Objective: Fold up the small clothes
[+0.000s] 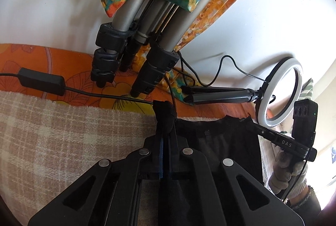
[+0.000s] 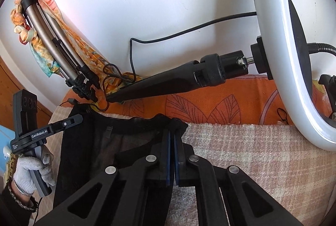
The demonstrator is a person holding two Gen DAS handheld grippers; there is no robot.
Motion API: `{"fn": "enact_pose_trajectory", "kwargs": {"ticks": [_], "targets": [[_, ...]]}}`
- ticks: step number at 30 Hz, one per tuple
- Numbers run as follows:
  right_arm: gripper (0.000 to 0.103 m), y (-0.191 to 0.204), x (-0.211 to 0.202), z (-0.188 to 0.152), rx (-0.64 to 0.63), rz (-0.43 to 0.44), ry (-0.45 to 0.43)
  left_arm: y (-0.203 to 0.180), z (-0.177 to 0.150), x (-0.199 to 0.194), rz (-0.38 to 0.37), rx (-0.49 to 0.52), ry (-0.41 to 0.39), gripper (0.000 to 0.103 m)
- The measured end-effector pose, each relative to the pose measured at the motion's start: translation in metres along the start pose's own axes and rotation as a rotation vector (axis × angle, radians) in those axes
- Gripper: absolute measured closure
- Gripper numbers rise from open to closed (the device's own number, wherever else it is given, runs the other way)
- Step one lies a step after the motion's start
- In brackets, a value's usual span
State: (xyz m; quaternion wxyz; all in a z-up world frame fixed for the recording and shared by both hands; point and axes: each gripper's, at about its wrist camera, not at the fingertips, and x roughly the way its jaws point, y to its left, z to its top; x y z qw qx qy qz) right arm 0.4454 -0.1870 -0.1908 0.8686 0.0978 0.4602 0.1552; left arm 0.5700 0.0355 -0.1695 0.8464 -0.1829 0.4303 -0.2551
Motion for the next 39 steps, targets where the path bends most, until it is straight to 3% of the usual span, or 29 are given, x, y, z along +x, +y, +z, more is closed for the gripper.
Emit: {"fn": "enact_pose_trajectory", "kwargs": {"ticks": [10, 18, 23, 29, 39], "targets": [[0.103, 0.015, -0.060, 0.002, -0.018, 0.063, -0.051, -0.037, -0.006, -0.051, -0.051, 0.082, -0.034, 0.101], [0.103, 0.046, -0.138, -0.020, -0.057, 0.121, -0.088, -0.067, -0.037, -0.116, -0.061, 0.138, -0.056, 0.101], [0.103, 0.072, -0.185, -0.058, -0.083, 0.130, -0.101, -0.087, -0.074, -0.158, -0.067, 0.184, -0.065, 0.101], [0.103, 0.110, -0.221, -0.127, -0.129, 0.121, -0.096, -0.108, -0.132, -0.185, -0.061, 0.233, -0.044, 0.101], [0.102, 0.136, -0.235, -0.234, -0.202, 0.097, -0.075, -0.096, -0.224, -0.194, -0.018, 0.280, 0.063, 0.101]]}}
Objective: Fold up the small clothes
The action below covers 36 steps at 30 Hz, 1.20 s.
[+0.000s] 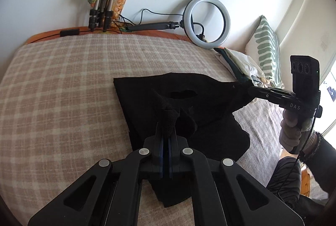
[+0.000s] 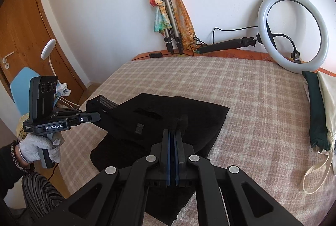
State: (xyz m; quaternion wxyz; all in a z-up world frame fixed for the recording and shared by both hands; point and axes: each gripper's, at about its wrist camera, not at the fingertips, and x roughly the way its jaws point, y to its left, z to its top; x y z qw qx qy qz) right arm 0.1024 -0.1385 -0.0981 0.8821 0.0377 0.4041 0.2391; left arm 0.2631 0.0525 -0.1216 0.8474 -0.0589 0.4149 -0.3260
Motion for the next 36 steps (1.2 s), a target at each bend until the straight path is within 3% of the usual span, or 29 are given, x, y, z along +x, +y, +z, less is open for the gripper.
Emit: {"fn": "enact_pose_trajectory", "kwargs": {"ticks": [9, 12, 16, 20, 25, 28, 31, 34, 36], "targets": [[0.102, 0.011, -0.030, -0.049, -0.118, -0.068, -0.016, -0.022, -0.040, -0.012, 0.057, 0.178, 0.060, 0.099], [0.099, 0.016, -0.034, -0.067, -0.189, -0.083, 0.032, -0.032, -0.054, -0.015, 0.081, 0.252, 0.113, 0.090], [0.098, 0.016, -0.043, -0.091, -0.229, -0.067, 0.086, -0.035, -0.068, -0.029, 0.081, 0.290, 0.141, 0.090], [0.079, 0.009, -0.061, -0.097, -0.167, -0.031, 0.041, -0.022, -0.064, -0.046, 0.055, 0.189, 0.088, 0.090], [0.078, 0.004, -0.054, -0.086, -0.055, 0.008, 0.004, -0.022, -0.049, -0.040, 0.034, 0.111, 0.029, 0.090], [0.072, 0.019, -0.039, -0.090, -0.083, 0.019, 0.025, -0.024, -0.049, -0.020, 0.075, 0.080, 0.066, 0.090], [0.069, 0.023, -0.023, -0.100, -0.082, -0.064, 0.083, -0.015, -0.055, -0.008, 0.096, -0.002, 0.105, 0.090], [0.068, 0.001, -0.021, -0.107, 0.059, -0.034, 0.114, -0.008, -0.064, -0.008, 0.106, -0.056, 0.118, 0.089], [0.064, -0.018, -0.028, -0.110, 0.181, 0.040, 0.105, -0.002, -0.068, -0.008, 0.093, -0.107, 0.136, 0.076]]}}
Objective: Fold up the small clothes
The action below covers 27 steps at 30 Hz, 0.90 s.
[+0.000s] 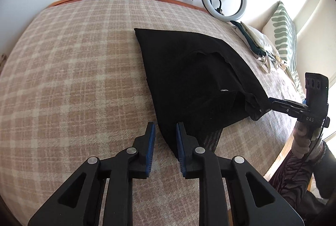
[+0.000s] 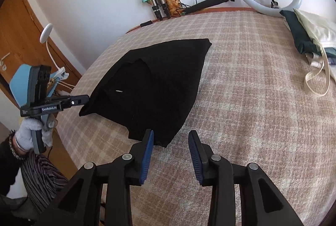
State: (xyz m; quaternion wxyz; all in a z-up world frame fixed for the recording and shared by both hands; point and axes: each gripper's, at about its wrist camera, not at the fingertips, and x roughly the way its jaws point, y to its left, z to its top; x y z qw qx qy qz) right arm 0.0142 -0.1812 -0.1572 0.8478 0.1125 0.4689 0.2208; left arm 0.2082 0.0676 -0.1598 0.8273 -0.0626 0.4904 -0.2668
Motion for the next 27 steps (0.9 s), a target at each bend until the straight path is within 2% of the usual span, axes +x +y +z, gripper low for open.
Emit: {"fn": "enact_pose_trajectory", "kwargs": {"ticks": [2, 6, 14, 15, 17, 18, 19, 21, 23, 27], "targets": [[0.061, -0.017, -0.002, 0.001, 0.091, 0.076, 0.006, 0.005, -0.003, 0.000, -0.037, -0.046, 0.005, 0.070], [0.061, -0.035, 0.008, 0.000, 0.217, 0.206, 0.044, 0.012, -0.008, 0.005, -0.120, -0.140, 0.029, 0.070], [0.061, -0.027, 0.030, 0.001, 0.240, 0.294, 0.106, 0.010, -0.014, 0.009, -0.232, -0.203, 0.042, 0.074], [0.061, -0.029, 0.034, 0.001, 0.258, 0.310, 0.111, 0.011, -0.014, 0.009, -0.241, -0.211, 0.040, 0.081], [0.081, -0.033, 0.038, 0.001, 0.296, 0.343, 0.105, 0.013, -0.013, 0.010, -0.261, -0.221, 0.047, 0.095], [0.086, -0.034, 0.039, 0.002, 0.310, 0.359, 0.101, 0.014, -0.013, 0.009, -0.265, -0.221, 0.038, 0.095], [0.097, -0.034, 0.039, 0.002, 0.315, 0.370, 0.096, 0.013, -0.012, 0.005, -0.265, -0.212, 0.029, 0.095], [0.101, -0.029, 0.029, 0.003, 0.295, 0.381, 0.077, 0.012, -0.011, -0.005, -0.274, -0.180, -0.001, 0.096], [0.101, -0.023, 0.017, 0.002, 0.239, 0.365, 0.051, 0.012, -0.012, -0.011, -0.245, -0.147, -0.015, 0.096], [0.101, -0.020, 0.014, -0.004, 0.198, 0.326, 0.079, 0.017, -0.020, 0.000, -0.196, -0.121, 0.040, 0.096]]}}
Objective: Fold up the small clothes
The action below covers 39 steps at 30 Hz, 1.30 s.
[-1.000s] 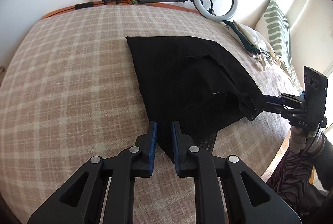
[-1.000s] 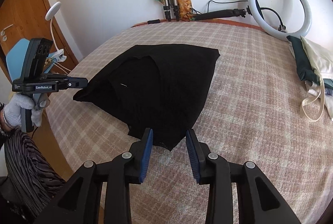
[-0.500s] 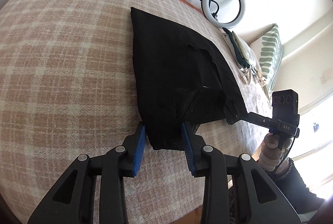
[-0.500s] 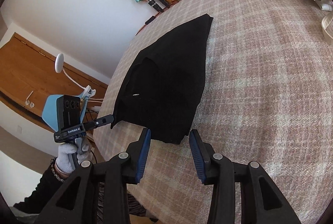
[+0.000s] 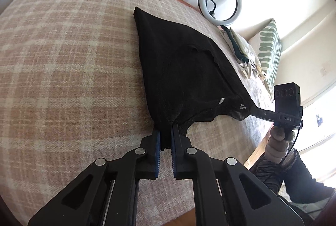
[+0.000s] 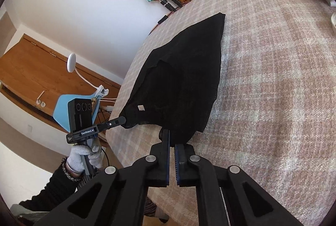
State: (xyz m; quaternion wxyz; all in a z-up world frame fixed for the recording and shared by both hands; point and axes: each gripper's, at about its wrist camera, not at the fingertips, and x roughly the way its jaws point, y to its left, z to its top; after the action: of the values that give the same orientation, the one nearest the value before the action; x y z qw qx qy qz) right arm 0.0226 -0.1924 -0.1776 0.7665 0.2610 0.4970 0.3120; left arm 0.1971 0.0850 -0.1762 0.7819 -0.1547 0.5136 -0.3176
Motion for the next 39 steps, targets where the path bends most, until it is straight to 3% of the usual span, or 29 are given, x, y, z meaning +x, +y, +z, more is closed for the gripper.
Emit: {"fn": "enact_pose_trajectory", "kwargs": {"ticks": [3, 5, 7, 9, 10, 11, 16, 21, 26, 29, 39], "targets": [[0.095, 0.003, 0.004, -0.002, -0.023, -0.059, 0.031, -0.002, 0.001, 0.001, 0.017, 0.016, 0.008, 0.094], [0.083, 0.004, 0.002, 0.000, -0.028, -0.068, 0.031, -0.003, 0.002, -0.004, 0.034, 0.005, -0.002, 0.090], [0.083, 0.007, -0.007, 0.003, -0.052, -0.084, -0.003, -0.002, 0.004, -0.012, 0.036, -0.004, -0.029, 0.090], [0.078, 0.008, -0.019, 0.009, -0.066, -0.087, -0.041, 0.000, 0.008, -0.021, 0.016, -0.020, -0.071, 0.077], [0.066, 0.007, -0.025, 0.014, -0.070, -0.095, -0.066, 0.002, 0.011, -0.025, 0.016, -0.031, -0.094, 0.071], [0.064, 0.006, -0.028, 0.019, -0.074, -0.105, -0.093, 0.004, 0.014, -0.027, 0.022, -0.045, -0.115, 0.064], [0.064, -0.010, -0.035, 0.048, -0.045, -0.130, -0.158, 0.014, 0.040, -0.023, 0.016, -0.115, -0.157, 0.064], [0.063, -0.025, -0.012, 0.080, -0.037, -0.181, -0.140, 0.026, 0.068, 0.001, 0.023, -0.174, -0.154, 0.064], [0.063, -0.049, 0.014, 0.094, 0.040, -0.131, -0.100, 0.038, 0.075, 0.022, -0.013, -0.238, -0.114, 0.064], [0.063, -0.053, 0.018, 0.102, 0.054, -0.070, -0.091, 0.038, 0.081, 0.025, -0.024, -0.235, -0.123, 0.063], [0.066, -0.066, 0.041, 0.136, 0.090, 0.014, -0.052, 0.050, 0.112, 0.048, -0.143, -0.328, -0.152, 0.063]]}}
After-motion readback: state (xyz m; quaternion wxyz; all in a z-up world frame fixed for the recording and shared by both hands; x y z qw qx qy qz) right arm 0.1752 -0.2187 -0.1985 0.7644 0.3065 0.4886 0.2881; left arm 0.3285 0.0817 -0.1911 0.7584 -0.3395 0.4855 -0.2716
